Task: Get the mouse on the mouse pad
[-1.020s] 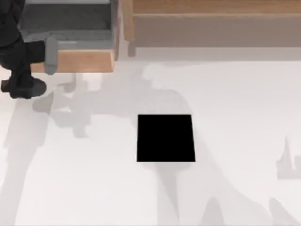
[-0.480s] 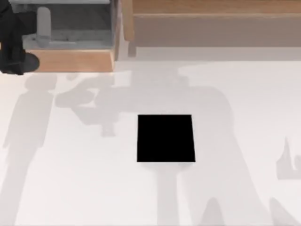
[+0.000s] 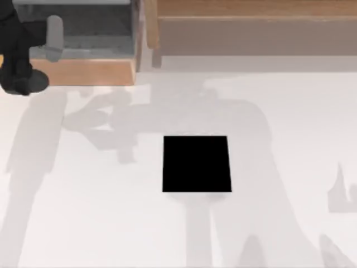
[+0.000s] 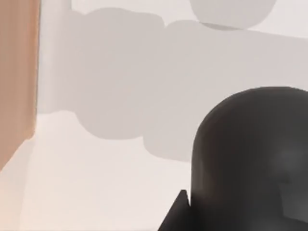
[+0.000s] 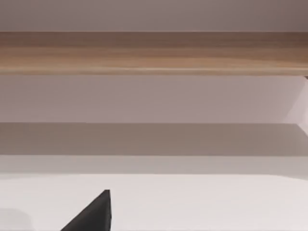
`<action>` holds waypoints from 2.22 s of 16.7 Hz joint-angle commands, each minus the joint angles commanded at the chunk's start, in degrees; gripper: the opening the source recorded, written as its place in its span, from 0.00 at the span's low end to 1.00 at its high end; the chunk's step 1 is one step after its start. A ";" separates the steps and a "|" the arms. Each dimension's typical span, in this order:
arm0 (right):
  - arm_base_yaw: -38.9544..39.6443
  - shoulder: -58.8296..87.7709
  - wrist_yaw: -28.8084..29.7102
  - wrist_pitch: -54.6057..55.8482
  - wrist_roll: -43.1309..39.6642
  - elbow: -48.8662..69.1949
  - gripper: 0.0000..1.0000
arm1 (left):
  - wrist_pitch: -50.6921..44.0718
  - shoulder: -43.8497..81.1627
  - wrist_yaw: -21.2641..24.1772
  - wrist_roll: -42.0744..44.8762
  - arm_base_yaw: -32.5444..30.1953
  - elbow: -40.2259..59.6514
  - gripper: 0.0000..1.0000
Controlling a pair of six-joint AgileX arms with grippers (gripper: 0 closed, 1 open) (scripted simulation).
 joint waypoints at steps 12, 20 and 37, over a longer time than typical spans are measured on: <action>0.00 0.00 0.00 0.00 0.00 0.00 1.00 | 2.51 2.43 -1.33 40.12 -24.99 1.57 0.00; 0.00 0.00 0.00 0.00 0.00 0.00 1.00 | 3.45 3.90 -0.38 61.20 -38.82 0.39 0.00; 0.00 0.00 0.00 0.00 0.00 0.00 1.00 | 11.35 0.49 -2.33 61.33 -38.07 -2.49 0.00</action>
